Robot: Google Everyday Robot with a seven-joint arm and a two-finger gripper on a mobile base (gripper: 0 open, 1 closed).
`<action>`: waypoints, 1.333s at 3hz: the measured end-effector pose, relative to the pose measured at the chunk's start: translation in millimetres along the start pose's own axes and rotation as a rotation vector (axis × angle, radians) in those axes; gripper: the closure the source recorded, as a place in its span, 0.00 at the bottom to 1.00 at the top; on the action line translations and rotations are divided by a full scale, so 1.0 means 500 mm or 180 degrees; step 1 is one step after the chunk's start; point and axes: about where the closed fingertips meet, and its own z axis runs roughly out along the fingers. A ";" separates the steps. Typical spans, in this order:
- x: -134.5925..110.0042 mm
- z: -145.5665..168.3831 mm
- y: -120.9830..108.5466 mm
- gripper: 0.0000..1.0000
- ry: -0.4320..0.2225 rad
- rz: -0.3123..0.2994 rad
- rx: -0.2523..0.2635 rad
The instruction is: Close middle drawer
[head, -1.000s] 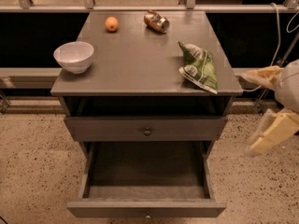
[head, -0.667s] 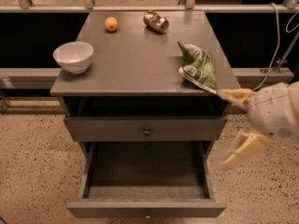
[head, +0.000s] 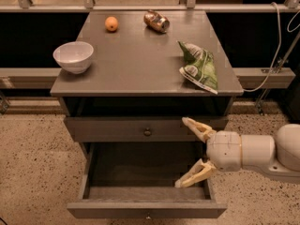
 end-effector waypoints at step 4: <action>0.346 0.052 0.062 0.00 0.0937 -0.0625 -0.0096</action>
Offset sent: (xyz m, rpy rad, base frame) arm 0.0124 0.0019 -0.0914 -0.2483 0.0139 0.0217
